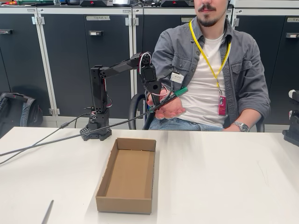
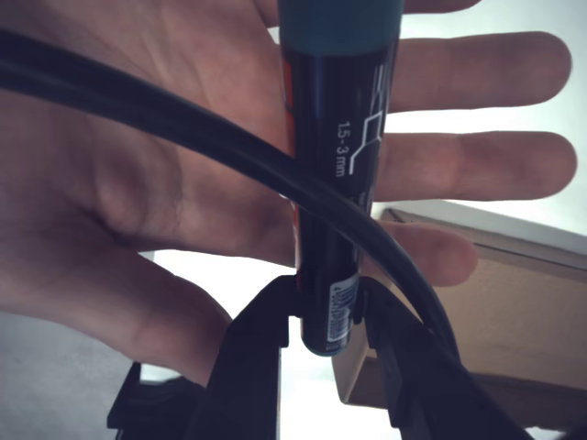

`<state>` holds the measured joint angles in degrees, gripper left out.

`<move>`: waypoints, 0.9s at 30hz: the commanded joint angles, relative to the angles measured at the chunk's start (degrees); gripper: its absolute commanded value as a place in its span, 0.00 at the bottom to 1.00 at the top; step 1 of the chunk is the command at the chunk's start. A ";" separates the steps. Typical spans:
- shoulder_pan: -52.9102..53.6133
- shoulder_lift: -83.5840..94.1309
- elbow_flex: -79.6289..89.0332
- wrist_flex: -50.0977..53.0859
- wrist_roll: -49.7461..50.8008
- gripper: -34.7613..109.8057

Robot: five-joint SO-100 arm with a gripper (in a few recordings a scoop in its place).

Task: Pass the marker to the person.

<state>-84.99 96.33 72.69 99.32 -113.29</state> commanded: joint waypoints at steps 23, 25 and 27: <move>-4.66 1.41 -8.35 -1.76 10.37 0.46; -5.10 0.70 -10.99 -2.99 10.90 0.46; -5.27 0.62 -12.39 -5.45 10.63 0.46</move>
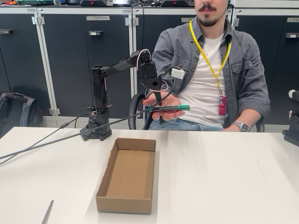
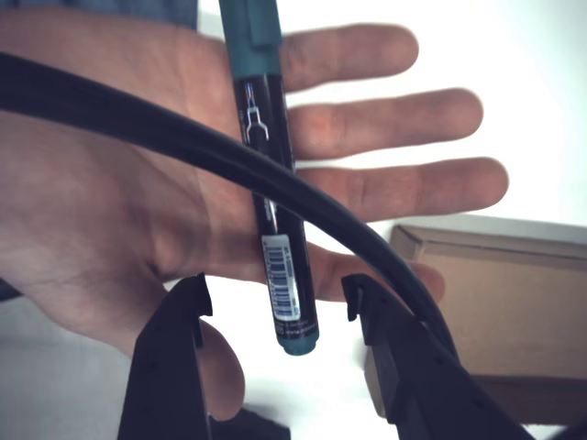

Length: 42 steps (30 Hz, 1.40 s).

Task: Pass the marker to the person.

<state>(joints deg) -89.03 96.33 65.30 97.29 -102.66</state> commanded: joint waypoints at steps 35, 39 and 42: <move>0.00 28.04 22.15 -47.90 -10.37 0.45; 0.97 28.83 21.45 -48.25 -10.02 0.44; 2.37 28.65 19.95 -48.08 -9.93 0.44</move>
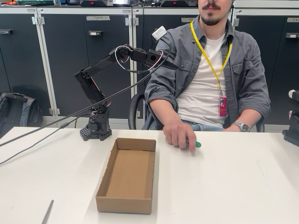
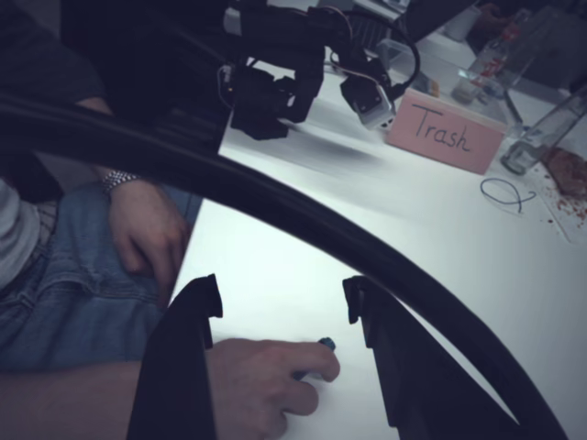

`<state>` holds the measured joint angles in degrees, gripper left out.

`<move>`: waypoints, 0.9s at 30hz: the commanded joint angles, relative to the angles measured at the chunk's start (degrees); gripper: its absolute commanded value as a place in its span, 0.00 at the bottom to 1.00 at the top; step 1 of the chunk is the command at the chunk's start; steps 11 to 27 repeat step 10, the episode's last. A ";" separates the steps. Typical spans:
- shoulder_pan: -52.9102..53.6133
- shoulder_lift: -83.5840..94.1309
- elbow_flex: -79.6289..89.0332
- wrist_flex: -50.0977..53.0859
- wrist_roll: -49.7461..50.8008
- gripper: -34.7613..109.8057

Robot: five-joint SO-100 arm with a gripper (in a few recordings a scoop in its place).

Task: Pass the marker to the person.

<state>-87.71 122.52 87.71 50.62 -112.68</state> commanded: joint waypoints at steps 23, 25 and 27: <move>7.21 2.81 -4.22 -6.94 -2.46 0.44; 7.21 2.81 -4.22 -6.94 -2.46 0.44; 7.21 2.81 -4.22 -6.94 -2.46 0.44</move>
